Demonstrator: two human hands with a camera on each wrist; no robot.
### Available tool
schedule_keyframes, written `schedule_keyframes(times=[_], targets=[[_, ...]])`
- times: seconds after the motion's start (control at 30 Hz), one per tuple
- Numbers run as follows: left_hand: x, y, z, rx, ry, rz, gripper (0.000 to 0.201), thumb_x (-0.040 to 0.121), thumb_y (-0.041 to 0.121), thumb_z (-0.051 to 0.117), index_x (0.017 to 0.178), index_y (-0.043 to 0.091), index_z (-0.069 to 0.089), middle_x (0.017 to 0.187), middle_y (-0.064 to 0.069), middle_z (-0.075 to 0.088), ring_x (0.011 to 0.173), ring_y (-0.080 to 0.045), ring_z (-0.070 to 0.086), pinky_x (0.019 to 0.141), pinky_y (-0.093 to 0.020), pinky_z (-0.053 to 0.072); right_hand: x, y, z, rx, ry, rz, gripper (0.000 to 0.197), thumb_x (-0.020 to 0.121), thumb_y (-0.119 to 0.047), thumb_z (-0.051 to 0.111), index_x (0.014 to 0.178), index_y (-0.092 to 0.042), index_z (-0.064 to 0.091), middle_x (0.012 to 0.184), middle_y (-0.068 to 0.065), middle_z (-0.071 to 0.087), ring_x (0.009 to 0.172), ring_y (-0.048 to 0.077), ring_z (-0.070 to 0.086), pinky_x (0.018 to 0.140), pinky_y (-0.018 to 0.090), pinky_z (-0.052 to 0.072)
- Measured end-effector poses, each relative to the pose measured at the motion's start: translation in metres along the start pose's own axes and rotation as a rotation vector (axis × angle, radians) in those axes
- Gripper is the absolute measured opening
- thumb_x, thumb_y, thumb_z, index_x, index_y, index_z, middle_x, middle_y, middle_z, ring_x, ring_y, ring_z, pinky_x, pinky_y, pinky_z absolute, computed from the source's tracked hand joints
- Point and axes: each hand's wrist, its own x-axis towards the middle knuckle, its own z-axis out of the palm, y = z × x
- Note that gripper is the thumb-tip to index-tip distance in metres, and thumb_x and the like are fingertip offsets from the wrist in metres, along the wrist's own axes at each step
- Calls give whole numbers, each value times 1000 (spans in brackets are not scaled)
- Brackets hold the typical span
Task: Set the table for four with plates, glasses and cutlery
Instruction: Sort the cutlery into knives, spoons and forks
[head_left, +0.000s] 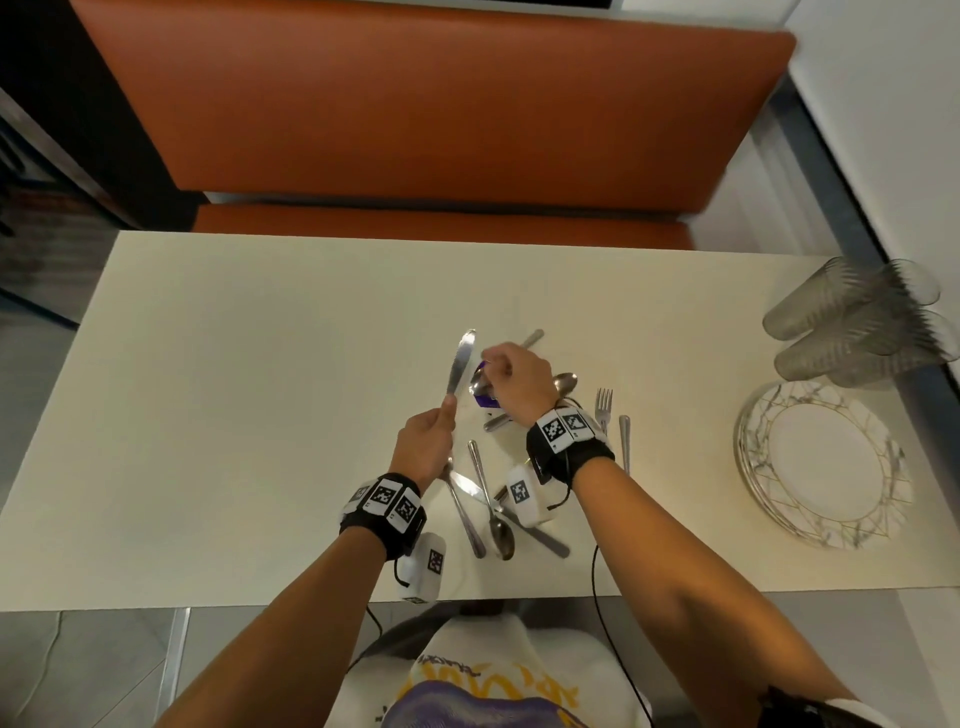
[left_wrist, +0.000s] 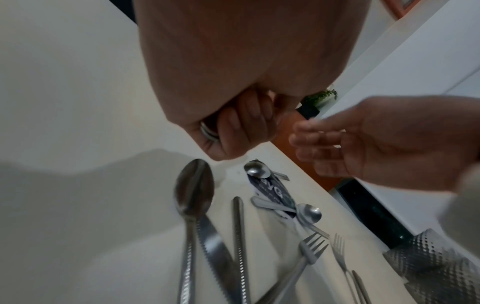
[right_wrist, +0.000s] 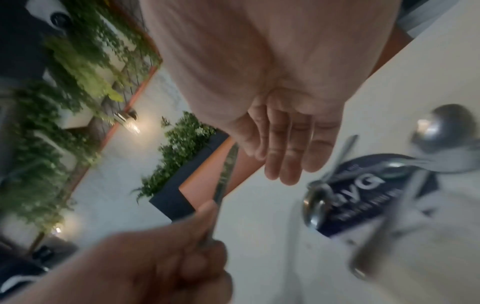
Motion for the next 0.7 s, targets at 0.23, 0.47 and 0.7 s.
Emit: schedule_keyframes(times=[0.23, 0.47, 0.7], targets=[[-3, -41, 3, 176, 14, -12, 75, 88, 78, 48, 88, 6, 68, 80, -9, 75, 70, -23, 68, 70, -38, 57, -67, 61, 20, -281, -368, 85, 8, 89, -13, 65, 92, -19, 69, 98, -4, 70, 91, 13, 65, 89, 34, 57], [-35, -63, 33, 571, 66, 34, 51, 79, 65, 76, 87, 18, 57, 75, 1, 65, 69, -18, 63, 62, -32, 51, -112, 95, 22, -424, -393, 96, 19, 84, -29, 76, 92, -21, 60, 98, -2, 58, 87, 17, 57, 81, 32, 53], [-46, -67, 57, 598, 159, -36, 34, 85, 50, 76, 89, 20, 60, 78, 1, 64, 73, -23, 63, 67, -33, 51, -114, 104, 26, -462, -361, 39, 4, 89, -14, 68, 88, -10, 69, 94, 6, 64, 85, 24, 64, 79, 36, 56]])
